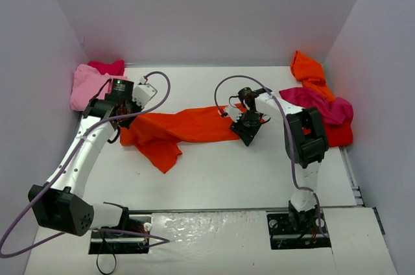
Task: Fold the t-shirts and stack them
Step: Flatten out the tshirt
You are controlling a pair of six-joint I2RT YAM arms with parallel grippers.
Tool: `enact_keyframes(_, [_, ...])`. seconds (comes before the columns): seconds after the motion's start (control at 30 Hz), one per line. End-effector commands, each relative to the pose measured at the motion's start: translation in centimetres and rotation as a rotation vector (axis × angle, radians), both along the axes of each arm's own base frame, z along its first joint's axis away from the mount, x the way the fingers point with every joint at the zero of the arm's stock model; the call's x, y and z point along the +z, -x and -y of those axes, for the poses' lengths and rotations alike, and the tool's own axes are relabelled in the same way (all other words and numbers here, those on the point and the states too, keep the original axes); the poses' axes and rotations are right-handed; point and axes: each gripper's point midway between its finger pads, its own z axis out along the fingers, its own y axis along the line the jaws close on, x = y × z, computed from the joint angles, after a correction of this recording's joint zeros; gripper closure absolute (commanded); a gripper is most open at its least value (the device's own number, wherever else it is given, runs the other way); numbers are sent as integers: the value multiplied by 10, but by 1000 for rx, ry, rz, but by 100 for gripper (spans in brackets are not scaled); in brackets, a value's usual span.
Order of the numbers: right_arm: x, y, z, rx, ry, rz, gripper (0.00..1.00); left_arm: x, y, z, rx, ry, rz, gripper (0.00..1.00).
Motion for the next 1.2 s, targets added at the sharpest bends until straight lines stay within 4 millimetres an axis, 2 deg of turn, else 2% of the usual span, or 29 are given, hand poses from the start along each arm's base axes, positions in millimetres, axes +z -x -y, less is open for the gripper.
enact_keyframes(0.0, [56, -12, 3, -23, 34, 184, 59, 18, -6, 3, 15, 18, 85, 100])
enact_keyframes(0.1, [83, -27, 12, -60, 125, 389, 58, 20, -5, 0, 22, 13, 100, 100])
enact_keyframes(0.17, [101, -27, 22, -60, 219, 512, 53, 19, -4, 0, 24, 10, 102, 100])
enact_keyframes(0.2, [106, -28, 20, -32, 240, 553, 50, 18, -4, 0, 25, 11, 99, 100])
enact_keyframes(0.3, [112, -26, 17, -7, 218, 579, 50, 16, -6, 1, 25, 11, 97, 100])
enact_keyframes(0.6, [78, -25, 10, 71, 260, 520, 50, 15, -4, -1, 32, 6, 95, 100])
enact_keyframes(0.87, [67, -32, 2, 103, 293, 536, 50, 11, -4, -2, 35, 1, 90, 100])
enact_keyframes(1.17, [42, -20, -19, 165, 296, 486, 53, 8, -2, -3, 36, -1, 89, 100])
